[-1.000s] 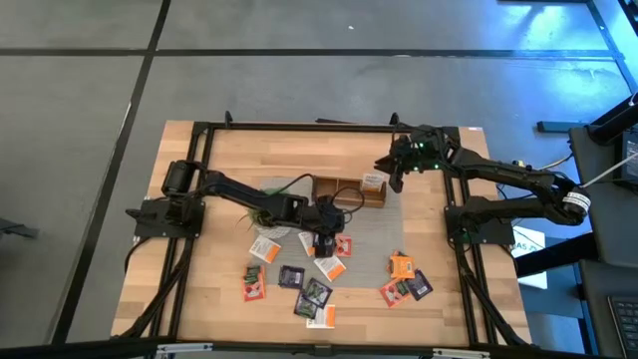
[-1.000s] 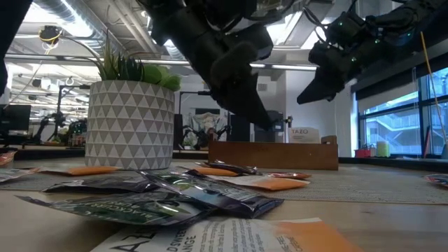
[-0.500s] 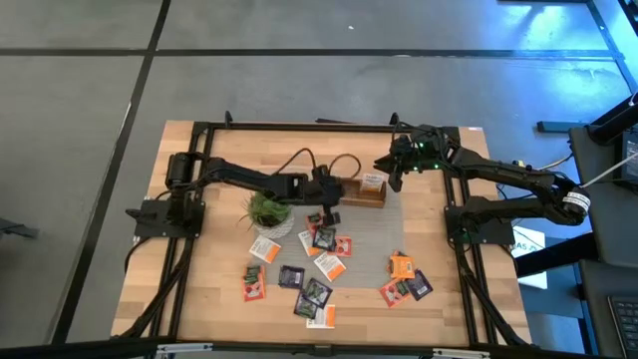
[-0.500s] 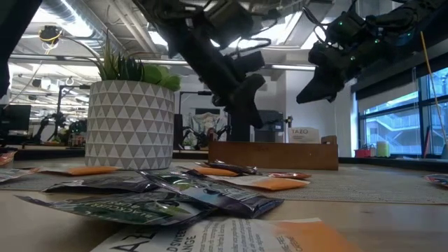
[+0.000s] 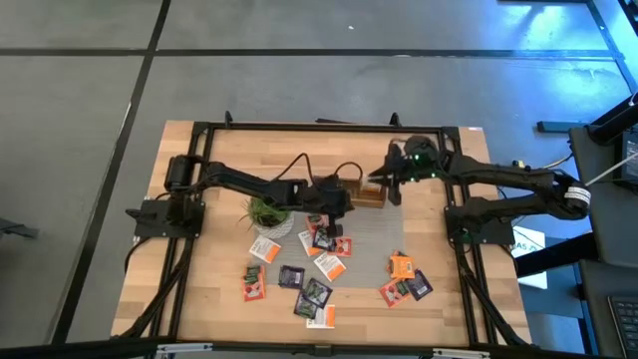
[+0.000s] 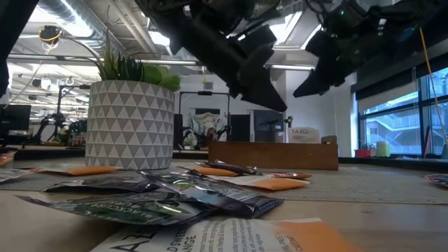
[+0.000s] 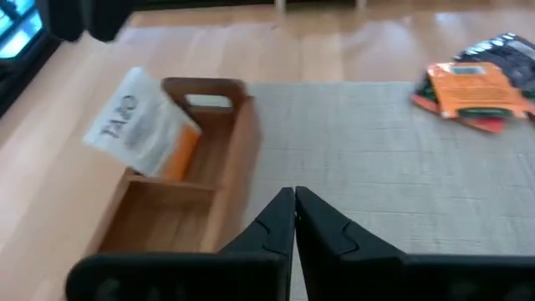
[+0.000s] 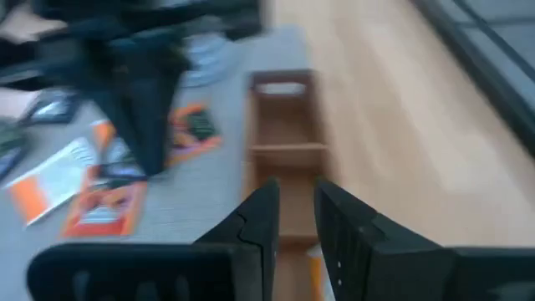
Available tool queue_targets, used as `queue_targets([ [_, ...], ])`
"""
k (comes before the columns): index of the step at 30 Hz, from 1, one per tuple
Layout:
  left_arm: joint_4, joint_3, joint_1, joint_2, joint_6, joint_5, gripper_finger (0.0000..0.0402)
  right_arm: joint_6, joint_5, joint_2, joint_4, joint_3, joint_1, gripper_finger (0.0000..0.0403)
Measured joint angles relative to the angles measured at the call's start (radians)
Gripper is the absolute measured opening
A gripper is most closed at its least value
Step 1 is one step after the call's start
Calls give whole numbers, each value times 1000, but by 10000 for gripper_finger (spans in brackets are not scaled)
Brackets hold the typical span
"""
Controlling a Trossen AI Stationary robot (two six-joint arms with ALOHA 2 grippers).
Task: Pick & Place Tea
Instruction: Put the orange tea bag into the middle section of the wooden organizer
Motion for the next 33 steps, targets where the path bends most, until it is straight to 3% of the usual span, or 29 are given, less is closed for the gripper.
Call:
queue_targets([
  [8, 91, 0, -166, 0, -87, -1, 6, 245, 3, -74, -82, 0, 319, 81],
  [15, 142, 0, -298, 7, -90, -153, 10, 440, 273, -116, -148, 0, 672, 81],
  [23, 196, 0, -333, 7, -90, -185, 6, 623, 550, -66, -182, -1, 1015, 81],
  [27, 193, 0, -335, 7, -90, -185, 8, 629, 645, 11, -197, -1, 1113, 81],
  [33, 155, 0, -328, 7, -90, -185, 11, 651, 643, 157, -221, 0, 1153, 81],
])
